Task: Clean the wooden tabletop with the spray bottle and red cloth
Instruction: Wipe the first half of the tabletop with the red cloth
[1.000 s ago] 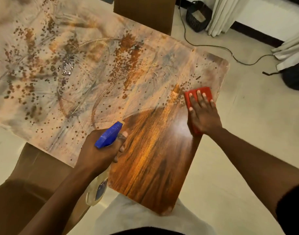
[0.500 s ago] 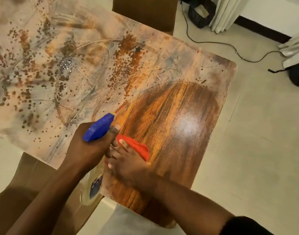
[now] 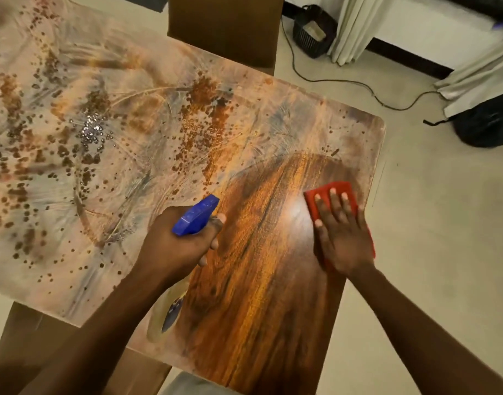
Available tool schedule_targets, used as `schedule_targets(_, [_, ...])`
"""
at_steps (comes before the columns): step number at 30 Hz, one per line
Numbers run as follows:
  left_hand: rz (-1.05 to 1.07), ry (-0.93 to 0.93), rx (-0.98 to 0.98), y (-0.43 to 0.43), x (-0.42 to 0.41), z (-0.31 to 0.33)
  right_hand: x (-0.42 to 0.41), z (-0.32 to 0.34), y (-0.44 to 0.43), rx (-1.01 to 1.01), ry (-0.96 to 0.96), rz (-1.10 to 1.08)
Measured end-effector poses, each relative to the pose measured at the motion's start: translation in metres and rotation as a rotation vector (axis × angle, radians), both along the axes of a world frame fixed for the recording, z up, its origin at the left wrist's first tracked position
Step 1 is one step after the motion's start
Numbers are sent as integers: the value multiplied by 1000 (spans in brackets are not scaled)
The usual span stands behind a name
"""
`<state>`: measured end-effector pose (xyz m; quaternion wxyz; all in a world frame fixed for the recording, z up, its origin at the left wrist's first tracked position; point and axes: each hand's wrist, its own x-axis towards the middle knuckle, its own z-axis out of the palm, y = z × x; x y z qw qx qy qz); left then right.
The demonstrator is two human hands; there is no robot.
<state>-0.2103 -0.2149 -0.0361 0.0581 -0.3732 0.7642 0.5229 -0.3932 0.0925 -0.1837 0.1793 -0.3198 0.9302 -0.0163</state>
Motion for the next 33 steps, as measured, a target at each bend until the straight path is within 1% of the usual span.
schedule_targets(3, [-21,8,-2,-5,-11,-2,-60,1,-29,-40,5,-162])
schedule_targets(6, [-2,7,-38,-13,-21,-4,-112,1,-75,-70,-37,-270])
schedule_targets(8, [36,6,-36,-20,-28,-6,-137,3,-112,-71,-95,-295])
schedule_targets(9, [60,5,-32,-23,-30,-7,-144,4,-131,-64,-116,-274])
schedule_targets(11, [97,0,-29,-29,-32,-6,-141,4,-170,-49,-126,-153])
schedule_targets(13, [111,-5,-29,-33,-33,-4,-116,4,-208,-52,-127,35])
schedule_targets(17, [120,1,-40,-39,-36,4,-10,1,-251,-114,-174,419])
schedule_targets(20, [116,22,-61,-41,-37,6,70,-1,-235,-156,-203,583])
schedule_targets(23, [98,5,-61,-40,-41,5,111,-3,-182,-155,-210,681])
schedule_targets(24, [93,5,-46,-38,-44,5,114,-3,-161,-151,-210,669])
schedule_targets(26, [88,8,-18,-33,-51,4,100,0,-121,-149,-184,568])
schedule_targets(30, [56,17,12,-27,-61,-3,27,-2,-55,-109,-72,194])
schedule_targets(33, [36,38,16,-24,-64,-4,-45,-6,-32,-102,29,-30])
